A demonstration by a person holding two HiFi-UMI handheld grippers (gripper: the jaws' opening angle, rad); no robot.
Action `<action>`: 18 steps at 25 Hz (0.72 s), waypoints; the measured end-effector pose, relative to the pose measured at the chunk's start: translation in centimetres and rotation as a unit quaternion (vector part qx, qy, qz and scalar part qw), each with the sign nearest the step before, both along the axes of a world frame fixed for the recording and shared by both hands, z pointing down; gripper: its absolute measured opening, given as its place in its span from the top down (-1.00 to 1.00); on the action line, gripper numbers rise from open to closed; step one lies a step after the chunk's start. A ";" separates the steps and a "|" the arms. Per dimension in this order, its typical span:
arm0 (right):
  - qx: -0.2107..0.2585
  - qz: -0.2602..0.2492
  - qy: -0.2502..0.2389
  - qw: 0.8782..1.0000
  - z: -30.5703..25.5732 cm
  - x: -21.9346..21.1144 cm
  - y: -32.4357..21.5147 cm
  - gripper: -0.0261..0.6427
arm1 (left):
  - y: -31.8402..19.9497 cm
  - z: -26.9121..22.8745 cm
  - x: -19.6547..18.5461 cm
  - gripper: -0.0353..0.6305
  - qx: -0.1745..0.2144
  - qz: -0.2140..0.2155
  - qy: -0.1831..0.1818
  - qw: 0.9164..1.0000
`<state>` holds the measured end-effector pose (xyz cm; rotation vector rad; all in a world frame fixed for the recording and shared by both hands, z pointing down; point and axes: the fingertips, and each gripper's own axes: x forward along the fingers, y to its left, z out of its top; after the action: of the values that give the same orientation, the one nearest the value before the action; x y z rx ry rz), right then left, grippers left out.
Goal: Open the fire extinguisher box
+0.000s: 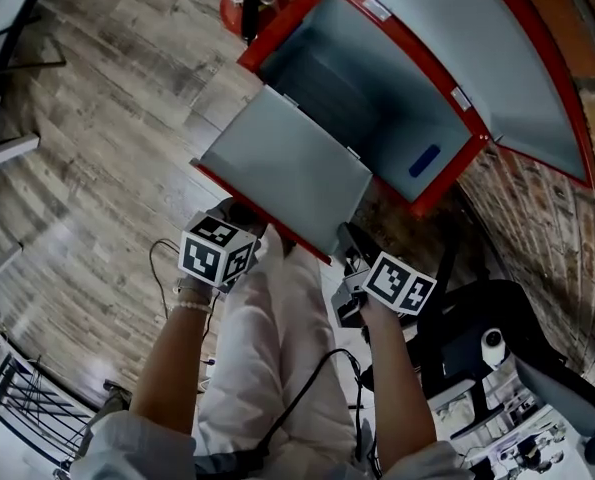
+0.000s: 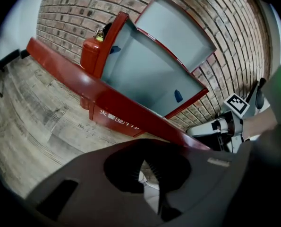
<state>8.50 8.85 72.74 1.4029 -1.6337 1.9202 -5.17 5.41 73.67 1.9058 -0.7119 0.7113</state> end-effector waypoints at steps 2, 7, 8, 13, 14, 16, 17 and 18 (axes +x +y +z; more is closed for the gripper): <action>-0.003 0.012 -0.001 1.000 0.1 0.1 0.1 0.76 | 0.2 0.1 -0.1 0.90 -0.001 0.001 -0.001 1.000; -0.009 0.015 0.006 1.000 0.3 -0.2 0.5 0.79 | 1.7 0.5 -0.6 0.90 -0.011 0.010 -0.009 1.000; -0.010 0.020 0.006 1.000 0.3 -0.1 0.5 0.80 | 2.1 0.5 -0.8 0.90 -0.015 0.009 -0.010 1.000; -0.015 0.026 0.012 0.999 0.8 -0.2 0.8 0.82 | 4.4 0.0 -2.7 0.90 -0.026 -0.013 -0.014 0.999; -0.016 0.026 0.015 0.999 0.9 -0.2 0.8 0.82 | 4.8 -0.3 -3.0 0.90 -0.023 -0.012 -0.014 1.000; -0.017 0.028 0.021 0.999 1.4 -0.3 1.0 0.83 | 5.1 -1.0 -3.7 0.90 -0.015 -0.007 -0.014 1.000; -0.018 0.030 0.023 0.999 1.6 -0.4 1.1 0.83 | 5.1 -1.4 -4.0 0.90 -0.010 -0.005 -0.015 1.000; -0.019 0.030 0.025 0.999 1.9 -0.4 1.3 0.83 | 5.1 -1.7 -4.3 0.90 -0.005 -0.005 -0.015 1.000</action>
<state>8.07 10.12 74.63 1.4895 -1.5410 1.9218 -9.51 10.48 71.96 1.8855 -0.7346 0.7368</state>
